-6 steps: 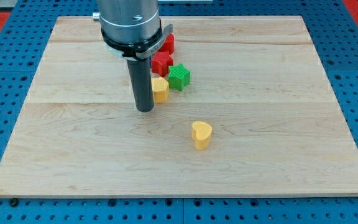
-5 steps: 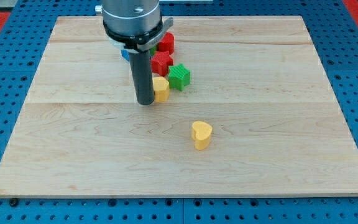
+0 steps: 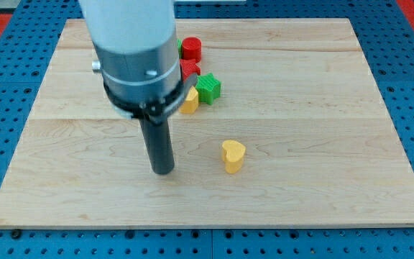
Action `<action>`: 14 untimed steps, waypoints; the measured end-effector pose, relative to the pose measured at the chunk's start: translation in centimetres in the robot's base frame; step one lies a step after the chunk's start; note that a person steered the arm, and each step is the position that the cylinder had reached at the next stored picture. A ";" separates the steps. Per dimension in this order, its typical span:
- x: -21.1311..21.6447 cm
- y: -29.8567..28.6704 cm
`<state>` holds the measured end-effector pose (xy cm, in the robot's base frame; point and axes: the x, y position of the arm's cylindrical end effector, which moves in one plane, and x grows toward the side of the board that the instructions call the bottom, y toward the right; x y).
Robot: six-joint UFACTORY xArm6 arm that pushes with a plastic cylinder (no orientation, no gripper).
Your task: Push the yellow heart towards the yellow hexagon
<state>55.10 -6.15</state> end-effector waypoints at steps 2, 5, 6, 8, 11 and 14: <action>3.8 10.1; -0.3 9.6; -1.5 8.2; -0.3 14.8; -4.3 9.0; -6.4 -1.4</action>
<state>48.68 -7.51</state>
